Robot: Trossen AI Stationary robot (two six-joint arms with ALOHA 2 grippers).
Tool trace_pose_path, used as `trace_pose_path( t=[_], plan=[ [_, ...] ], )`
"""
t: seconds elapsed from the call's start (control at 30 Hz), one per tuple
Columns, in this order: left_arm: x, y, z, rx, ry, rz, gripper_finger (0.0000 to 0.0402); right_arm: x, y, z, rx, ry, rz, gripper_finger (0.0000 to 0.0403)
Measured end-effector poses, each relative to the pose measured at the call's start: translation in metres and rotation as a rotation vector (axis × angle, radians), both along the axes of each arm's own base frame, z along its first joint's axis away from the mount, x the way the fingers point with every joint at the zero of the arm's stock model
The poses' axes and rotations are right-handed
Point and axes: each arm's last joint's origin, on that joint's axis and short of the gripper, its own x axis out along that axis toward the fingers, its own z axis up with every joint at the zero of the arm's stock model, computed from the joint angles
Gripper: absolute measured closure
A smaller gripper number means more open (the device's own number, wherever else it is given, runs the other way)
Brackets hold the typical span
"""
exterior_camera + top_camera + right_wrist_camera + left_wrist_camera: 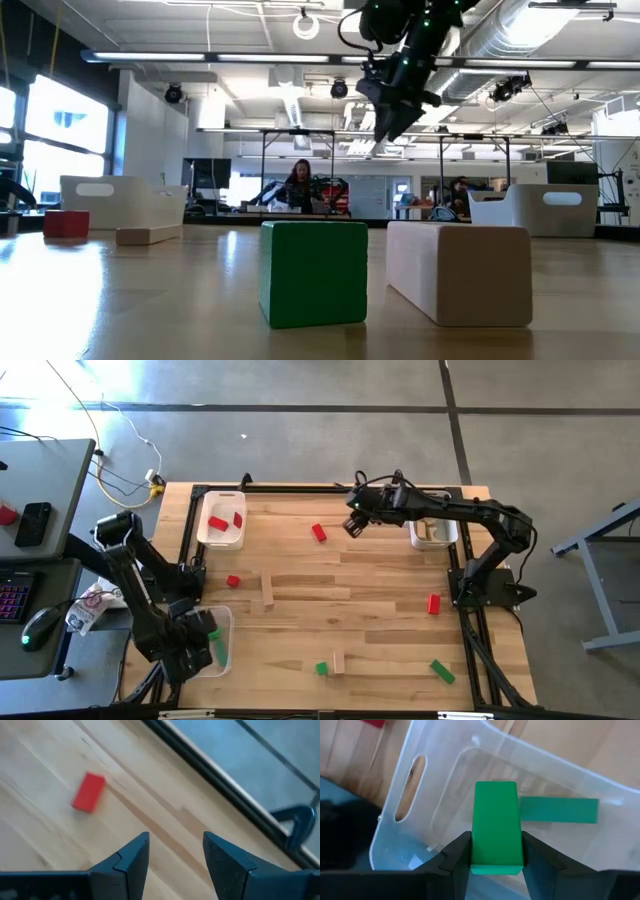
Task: Sort & place blocks by color
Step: Put the green block into the transparent bin, then put the red block into the white bin
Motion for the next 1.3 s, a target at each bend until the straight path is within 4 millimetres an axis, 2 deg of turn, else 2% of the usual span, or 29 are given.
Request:
trace_pose_path(
  t=[0.33, 0.5, 0.77, 1.0, 1.3],
  plan=[
    [0.004, -0.005, -0.014, 0.080, 0.007, 0.074, 0.0267, 0.013, -0.003, 0.009, -0.081, -0.076, 0.187, 0.0231],
    [0.003, -0.004, -0.014, 0.080, -0.002, 0.119, 0.0237, 0.017, -0.005, 0.013, -0.120, -0.109, 0.235, 0.0225],
    [0.001, 0.006, -0.012, 0.154, 0.063, 0.183, 0.0181, 0.022, -0.005, 0.017, -0.135, -0.168, 0.274, 0.0189],
    [0.006, 0.020, 0.002, 0.143, 0.028, 0.168, 0.0174, 0.024, -0.006, 0.019, -0.118, -0.231, 0.224, 0.0178],
    [0.007, 0.046, 0.036, 0.136, -0.235, 0.076, 0.0176, 0.023, -0.005, 0.014, -0.081, -0.255, 0.176, 0.0178]
  ],
)
